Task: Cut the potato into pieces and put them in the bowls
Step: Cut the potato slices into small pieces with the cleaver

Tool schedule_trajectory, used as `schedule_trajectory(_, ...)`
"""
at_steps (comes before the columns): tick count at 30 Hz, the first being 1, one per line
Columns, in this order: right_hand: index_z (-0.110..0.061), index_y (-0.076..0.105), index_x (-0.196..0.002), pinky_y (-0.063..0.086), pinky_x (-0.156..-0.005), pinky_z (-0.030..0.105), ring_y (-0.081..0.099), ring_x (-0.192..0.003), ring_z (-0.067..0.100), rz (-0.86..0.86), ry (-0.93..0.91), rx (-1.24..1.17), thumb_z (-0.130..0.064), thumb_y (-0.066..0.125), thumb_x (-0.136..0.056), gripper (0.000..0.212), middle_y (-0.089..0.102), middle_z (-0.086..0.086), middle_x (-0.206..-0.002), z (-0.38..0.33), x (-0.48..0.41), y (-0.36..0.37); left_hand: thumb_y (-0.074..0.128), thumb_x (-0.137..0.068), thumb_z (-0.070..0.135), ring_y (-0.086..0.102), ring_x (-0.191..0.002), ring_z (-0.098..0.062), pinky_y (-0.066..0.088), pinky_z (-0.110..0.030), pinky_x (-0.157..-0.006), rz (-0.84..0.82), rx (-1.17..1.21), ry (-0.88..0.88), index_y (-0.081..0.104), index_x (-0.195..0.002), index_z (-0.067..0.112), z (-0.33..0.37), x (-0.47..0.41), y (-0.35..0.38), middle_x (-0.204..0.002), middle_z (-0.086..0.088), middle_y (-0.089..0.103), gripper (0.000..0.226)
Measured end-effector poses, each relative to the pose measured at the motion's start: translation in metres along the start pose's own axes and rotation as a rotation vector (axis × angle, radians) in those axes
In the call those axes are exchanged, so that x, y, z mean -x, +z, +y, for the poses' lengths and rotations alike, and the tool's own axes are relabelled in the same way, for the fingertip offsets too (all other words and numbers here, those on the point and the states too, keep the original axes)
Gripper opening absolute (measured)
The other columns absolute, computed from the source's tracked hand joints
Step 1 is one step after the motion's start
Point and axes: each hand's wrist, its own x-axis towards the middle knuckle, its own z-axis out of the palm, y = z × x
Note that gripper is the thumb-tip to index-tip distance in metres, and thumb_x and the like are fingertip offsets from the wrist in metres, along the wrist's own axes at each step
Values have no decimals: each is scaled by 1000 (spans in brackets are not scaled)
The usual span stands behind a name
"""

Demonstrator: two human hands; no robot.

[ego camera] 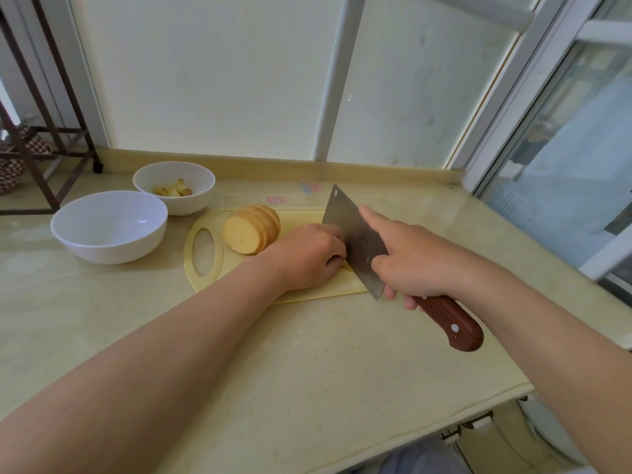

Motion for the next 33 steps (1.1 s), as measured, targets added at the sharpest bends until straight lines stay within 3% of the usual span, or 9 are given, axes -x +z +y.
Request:
schedule_trajectory(10, -48, -11, -162, 62, -62, 33, 70, -52, 16, 2, -5, 7, -9, 43, -94, 95, 72, 7, -91, -9, -19, 10, 63, -84, 10, 61, -74, -25, 53, -42, -67, 7, 18, -8, 77, -85, 9, 0, -1, 0, -85, -6, 67, 14)
schedule_trajectory(17, -49, -11, -162, 57, -54, 29, 69, -52, 16, -2, -1, -43, -8, 42, -93, 96, 75, 7, -87, -13, -38, 5, 63, -86, 12, 63, -76, -24, 53, -39, -69, 15, 28, -30, 78, -90, 12, 1, 0, -1, -88, -4, 68, 15)
schedule_trajectory(22, -50, -2, -163, 52, -48, 26, 67, -48, 16, -15, -1, -64, -5, 42, -92, 94, 76, 6, -78, -3, -23, -2, 64, -87, 13, 63, -79, -22, 53, -39, -74, 29, 29, -29, 77, -89, 11, 2, 0, -2, -92, -3, 69, 13)
schedule_trajectory(26, -55, 17, -159, 48, -42, 26, 61, -43, 19, -9, -7, -203, -3, 41, -94, 87, 76, 13, -75, 12, -6, -19, 62, -87, 14, 60, -77, -20, 52, -39, -72, 23, 17, -41, 75, -81, 12, 1, 0, 0, -87, -2, 66, 14)
schedule_trajectory(33, -53, 27, -156, 51, -49, 34, 56, -46, 22, 88, 35, -414, 0, 43, -96, 82, 78, 15, -79, 55, -3, -35, 65, -86, 10, 61, -78, -19, 52, -38, -72, 36, 51, -64, 74, -84, 8, -1, 1, 3, -91, -3, 66, 10)
